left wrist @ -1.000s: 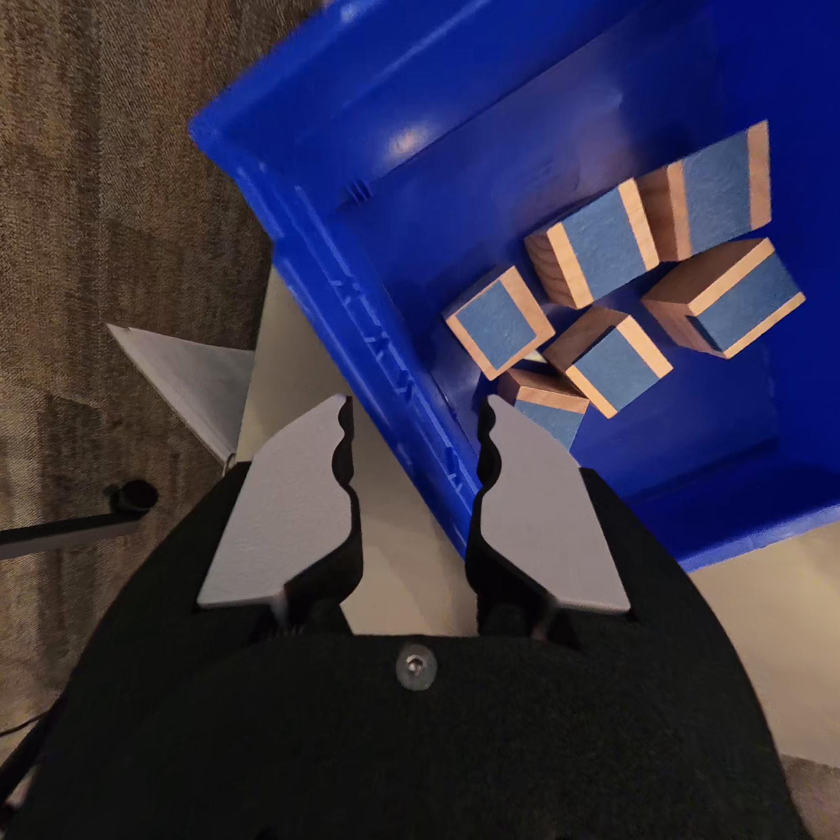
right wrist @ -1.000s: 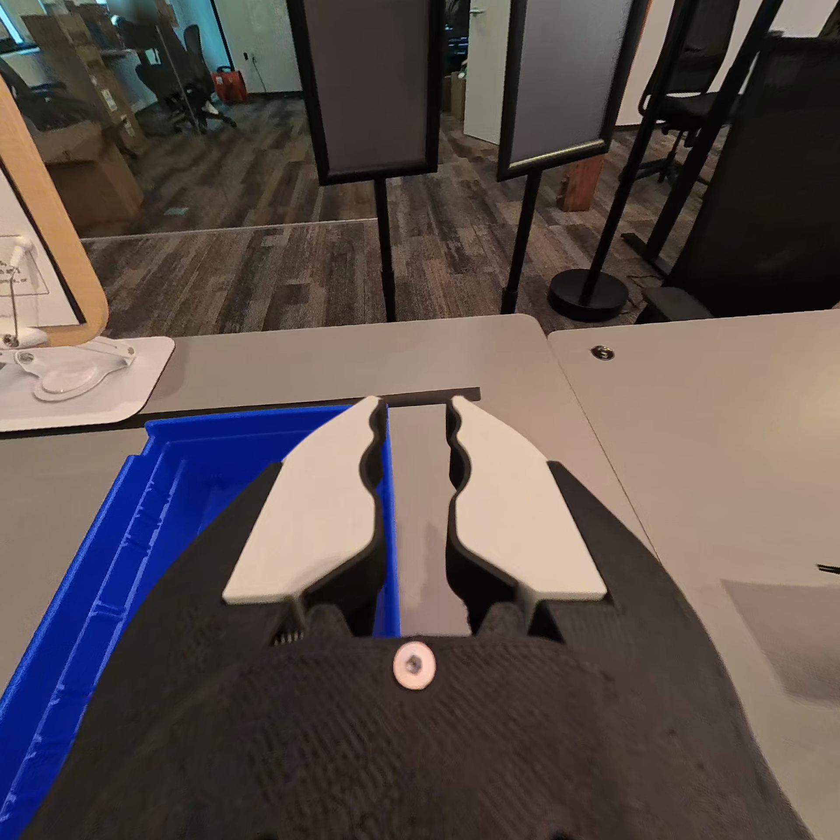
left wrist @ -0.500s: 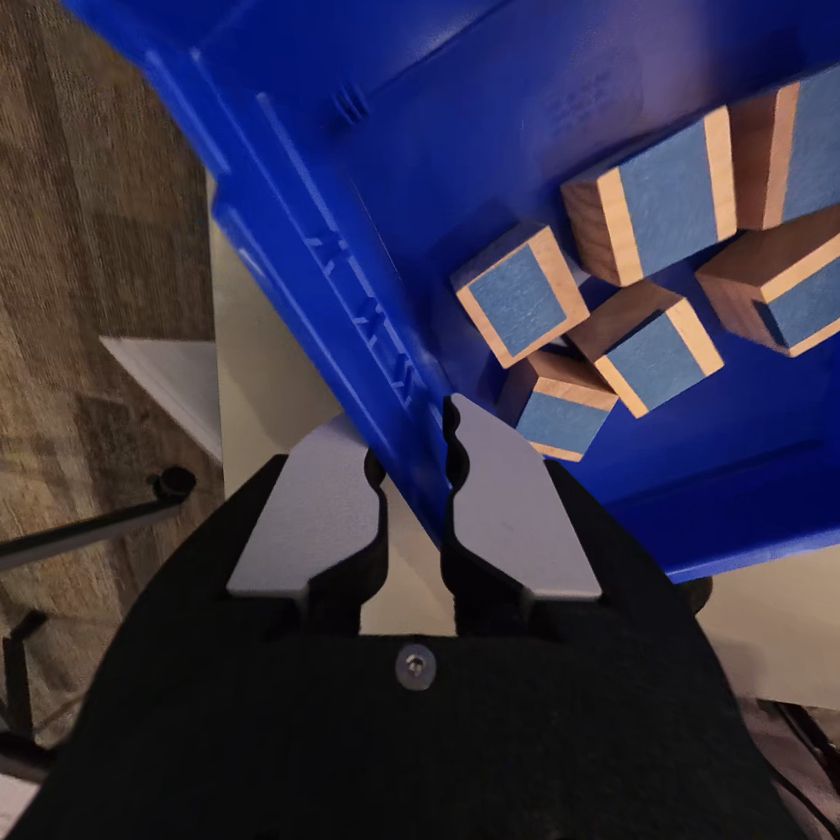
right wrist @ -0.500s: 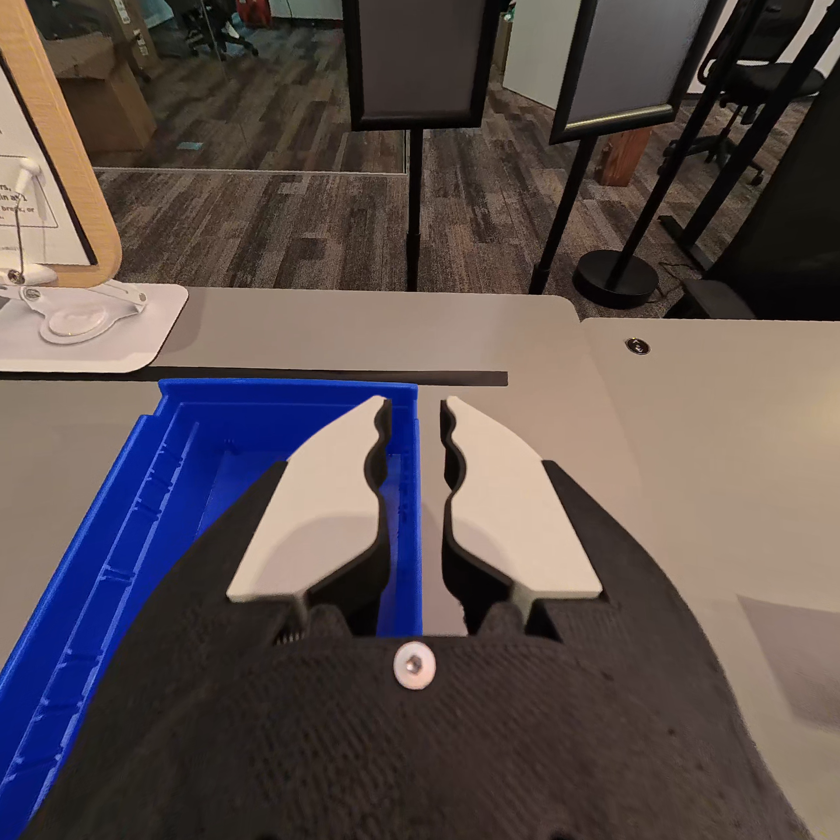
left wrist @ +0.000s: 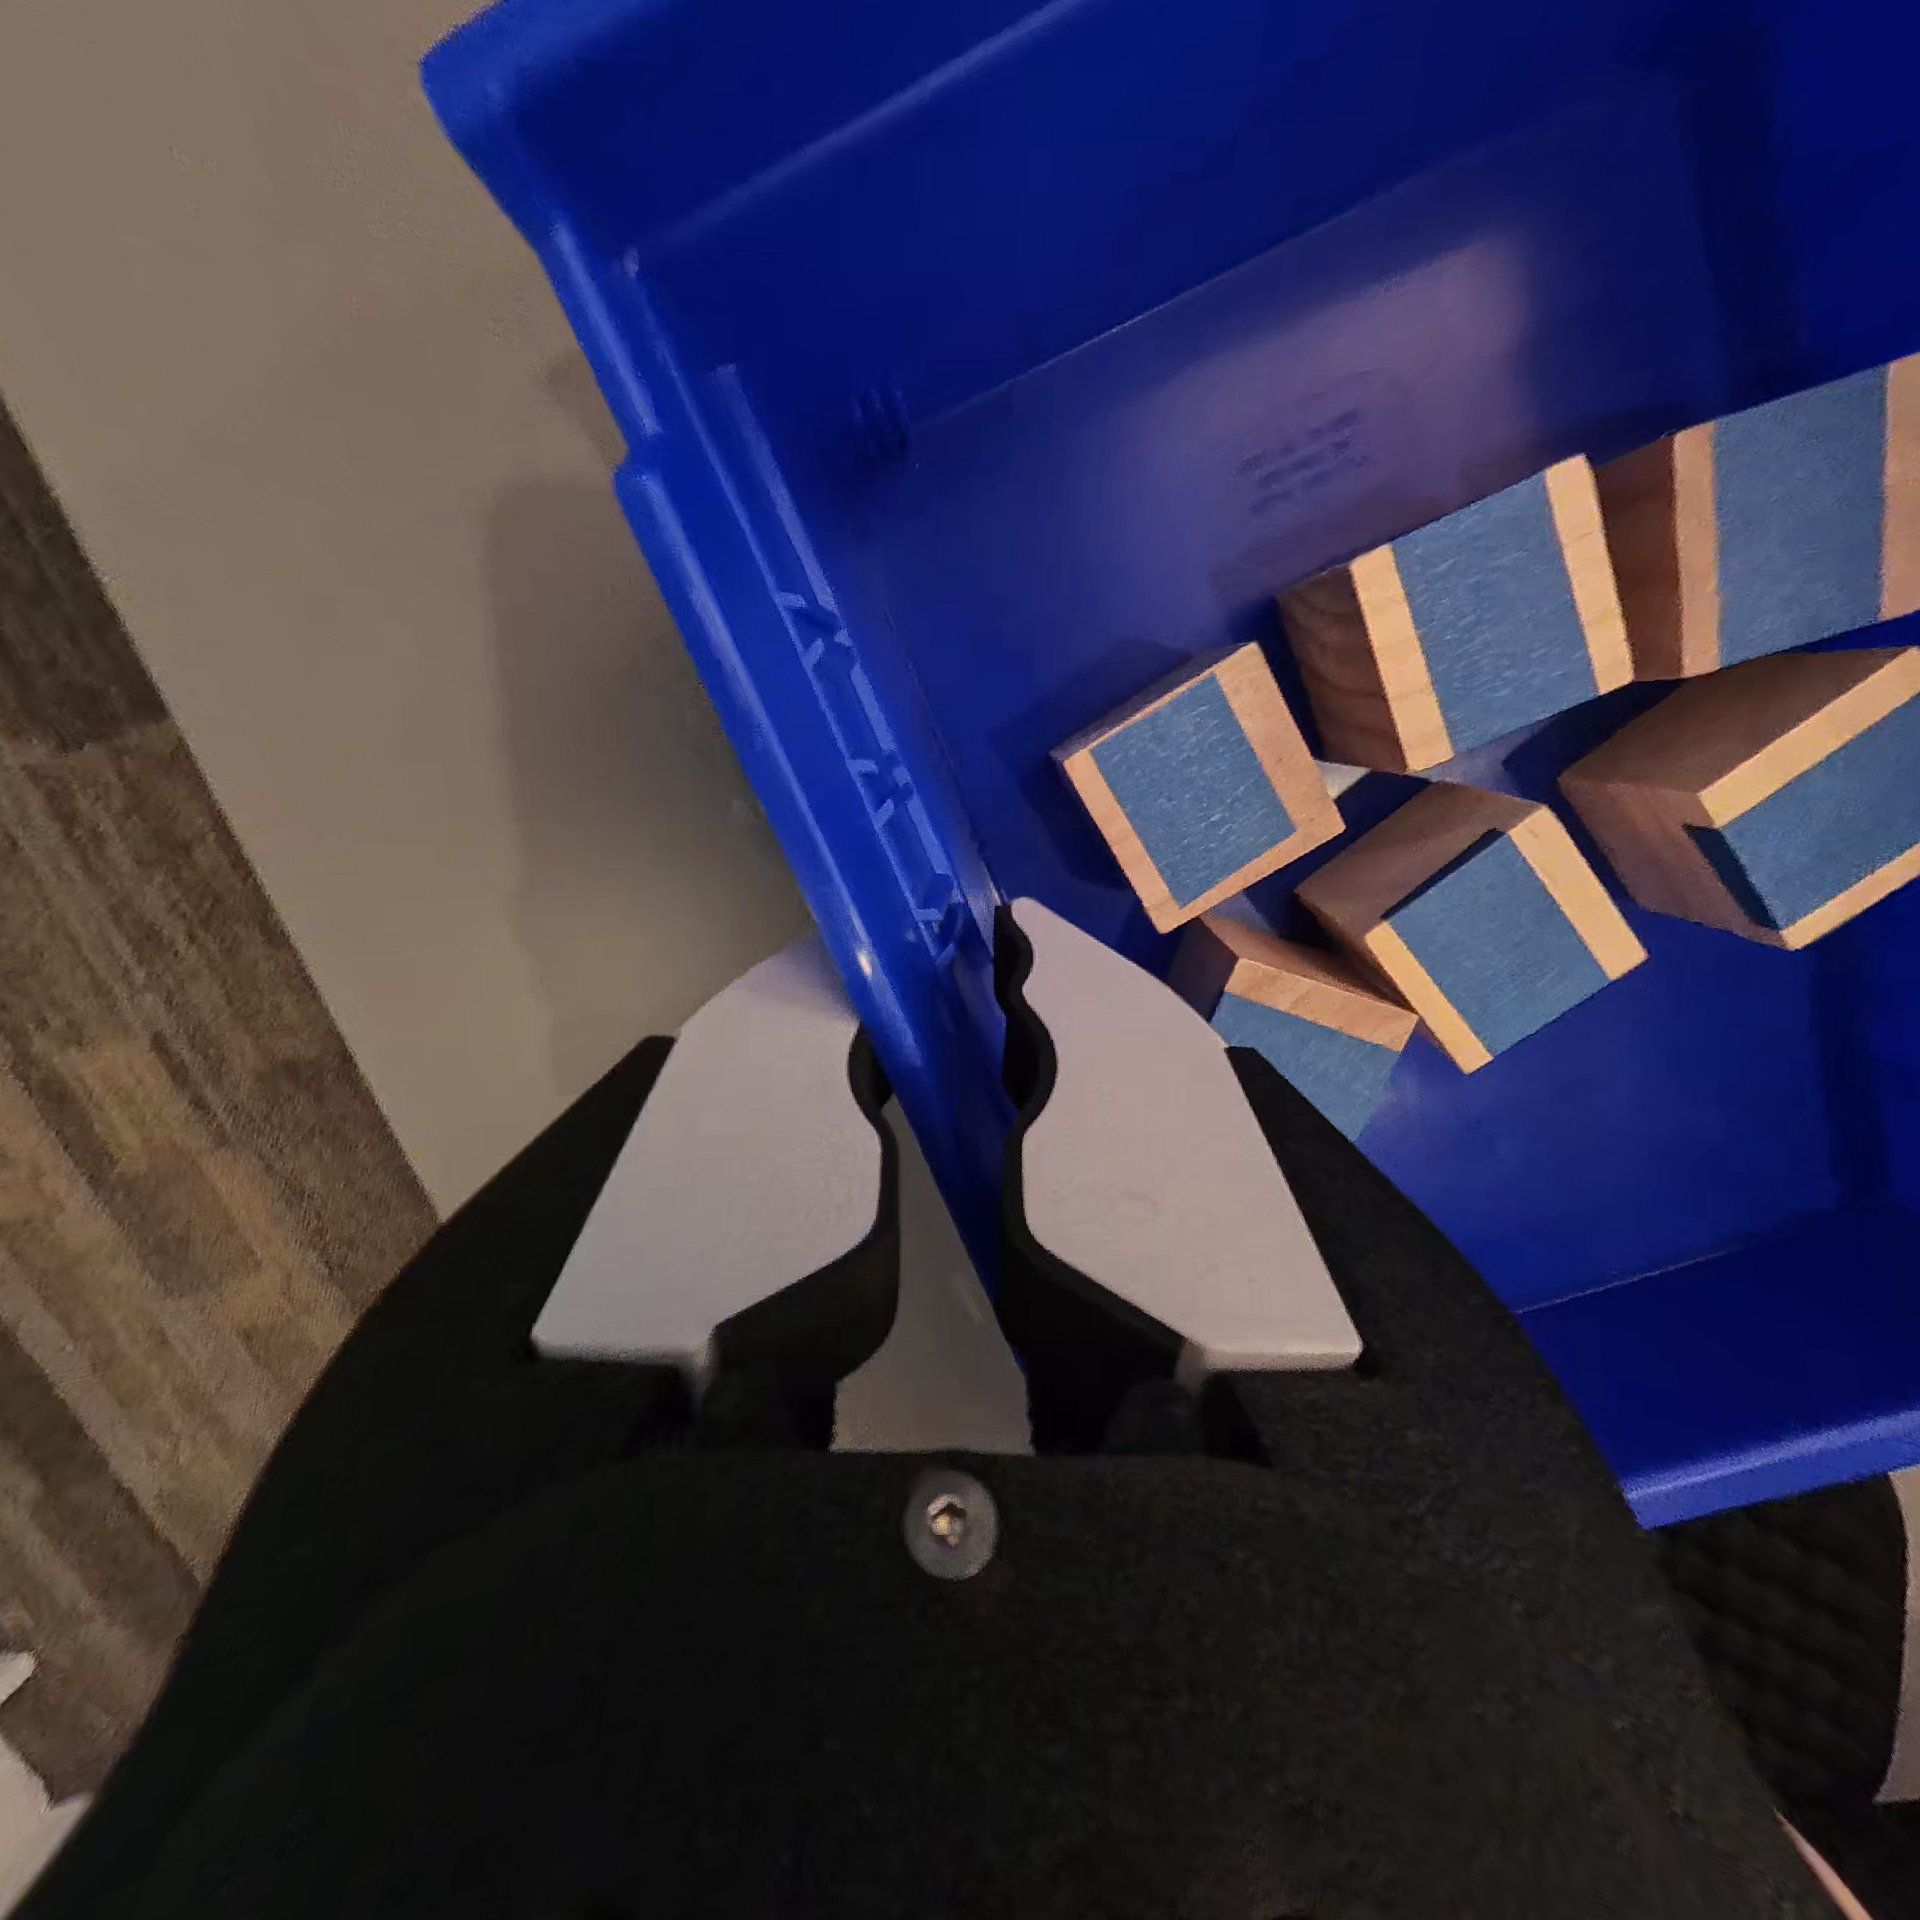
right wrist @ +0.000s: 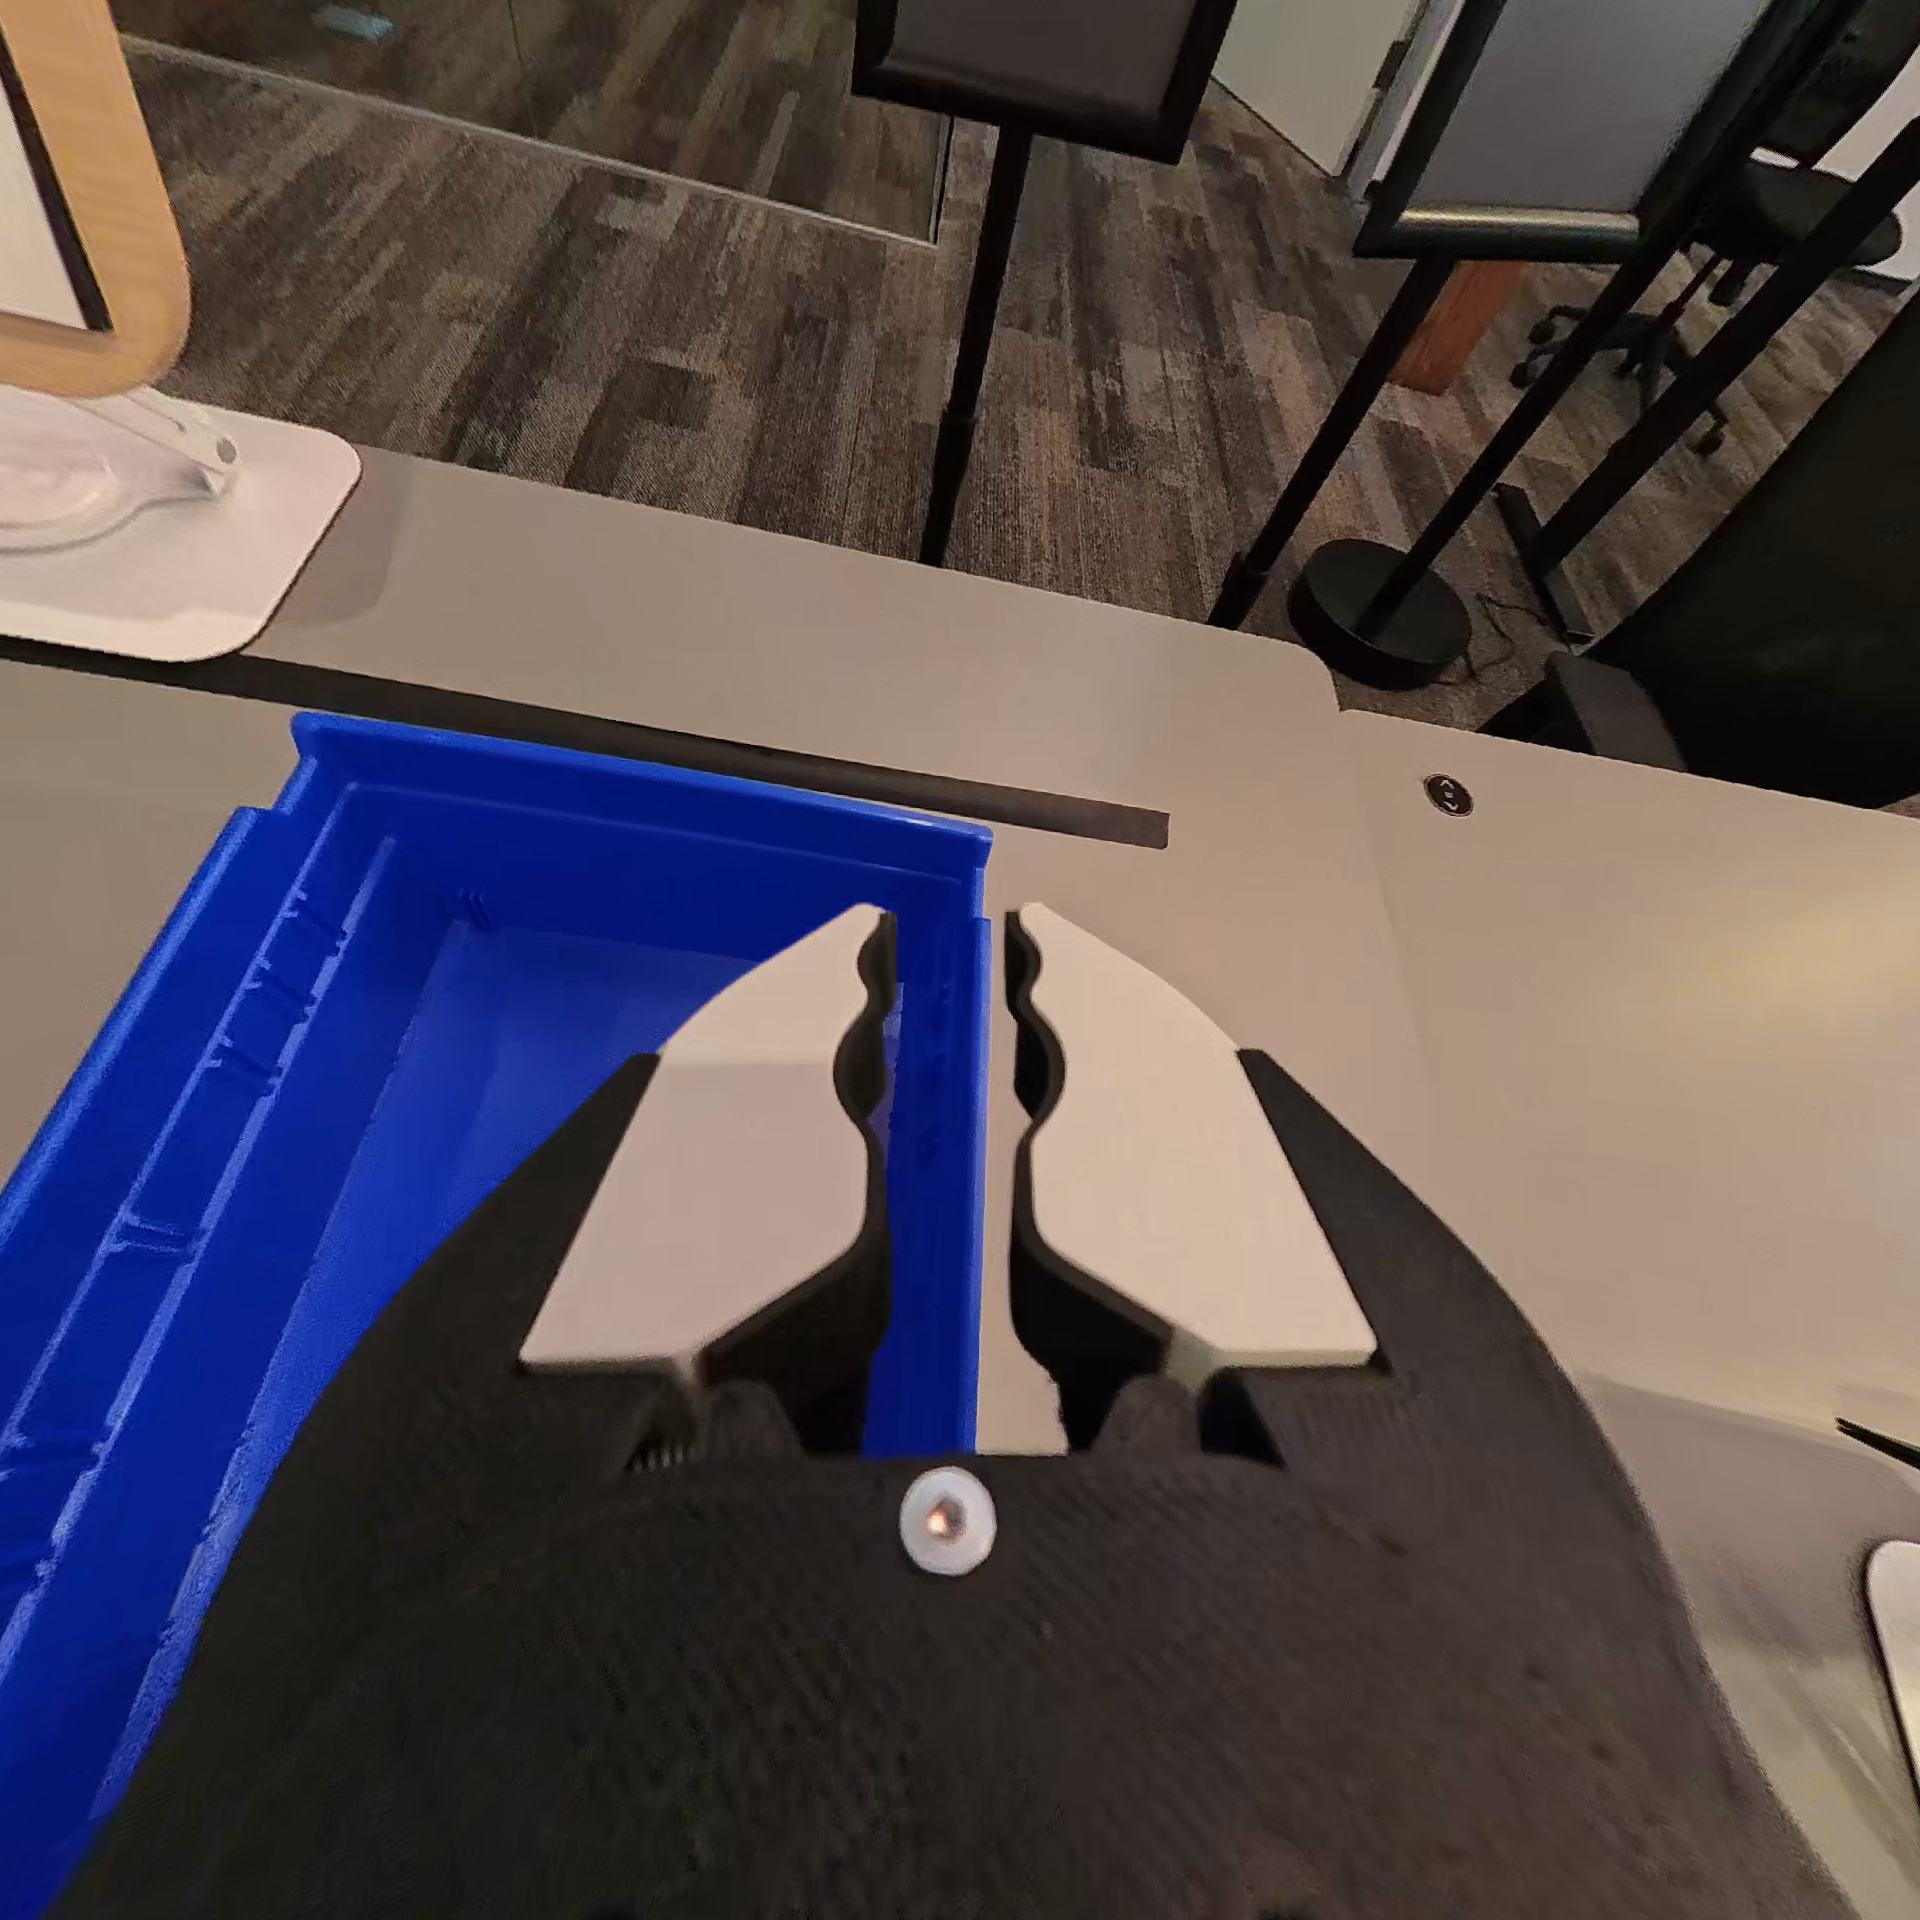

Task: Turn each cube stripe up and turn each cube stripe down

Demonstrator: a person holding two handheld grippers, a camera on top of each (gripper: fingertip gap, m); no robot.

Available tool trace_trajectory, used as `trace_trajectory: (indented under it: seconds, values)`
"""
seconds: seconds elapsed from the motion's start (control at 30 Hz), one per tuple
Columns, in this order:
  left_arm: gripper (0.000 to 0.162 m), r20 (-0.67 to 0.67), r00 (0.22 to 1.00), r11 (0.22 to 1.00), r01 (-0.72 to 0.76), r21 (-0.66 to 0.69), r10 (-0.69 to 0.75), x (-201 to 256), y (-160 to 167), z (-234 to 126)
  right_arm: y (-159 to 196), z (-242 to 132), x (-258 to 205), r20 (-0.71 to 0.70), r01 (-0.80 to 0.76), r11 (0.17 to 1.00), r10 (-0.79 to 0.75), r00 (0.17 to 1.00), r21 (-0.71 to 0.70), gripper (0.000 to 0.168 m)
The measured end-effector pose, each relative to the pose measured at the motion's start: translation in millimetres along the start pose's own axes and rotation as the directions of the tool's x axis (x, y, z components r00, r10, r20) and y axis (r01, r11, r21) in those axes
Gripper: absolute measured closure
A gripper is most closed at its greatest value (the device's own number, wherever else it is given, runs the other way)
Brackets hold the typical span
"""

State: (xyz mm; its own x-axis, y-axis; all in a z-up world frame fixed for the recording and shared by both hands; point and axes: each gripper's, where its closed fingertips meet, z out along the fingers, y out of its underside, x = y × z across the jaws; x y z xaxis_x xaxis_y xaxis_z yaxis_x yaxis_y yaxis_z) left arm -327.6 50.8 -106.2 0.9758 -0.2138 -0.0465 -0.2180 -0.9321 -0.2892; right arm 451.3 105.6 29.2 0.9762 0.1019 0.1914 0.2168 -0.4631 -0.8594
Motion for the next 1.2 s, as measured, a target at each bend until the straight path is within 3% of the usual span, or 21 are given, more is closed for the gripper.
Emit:
trace_trajectory:
  seconds: [0.3, 0.4, 0.57, 0.7, 0.83, 0.93, 1.2]
  values:
    - [0.145, 0.025, 0.999, 1.0, 0.021, -0.009, -0.02, 1.9, 0.8, 2.5, 1.1, 7.8, -5.4, -0.009, 0.019, 1.0, -0.019, 1.0, -0.011, 0.146]
    - [0.129, 0.022, 0.997, 0.997, 0.081, -0.016, -0.081, -3.5, 5.8, -0.4, 1.9, 8.5, -5.7, -0.011, 0.024, 1.0, -0.025, 1.0, -0.016, 0.145]
    - [0.131, -0.032, 0.991, 0.973, 0.136, 0.184, -0.132, -2.4, -12.8, -40.6, 1.9, 10.0, -5.9, -0.012, 0.027, 1.0, -0.027, 1.0, -0.015, 0.144]
    - [0.133, -0.018, 0.992, 0.907, 0.123, 0.403, -0.126, 3.3, -35.6, -91.9, 2.3, 10.9, -6.8, -0.009, 0.033, 0.999, -0.033, 0.999, -0.018, 0.144]
    - [0.131, -0.137, 0.99, 0.835, 0.04, 0.55, 0.043, 46.6, -51.2, -131.7, 2.2, 11.4, -9.5, -0.005, 0.054, 0.998, -0.054, 0.999, -0.022, 0.144]
    - [0.126, -0.137, 0.969, 0.756, -0.068, 0.651, 0.205, 73.4, -60.6, -149.1, 1.6, 12.1, -12.1, -0.002, 0.069, 0.997, -0.069, 0.998, -0.021, 0.144]
    - [0.131, -0.297, 0.823, 0.621, -0.083, 0.78, 0.484, 130.3, -63.6, -179.4, 2.0, 15.1, -16.7, 0.007, 0.099, 0.995, -0.099, 0.995, -0.026, 0.144]
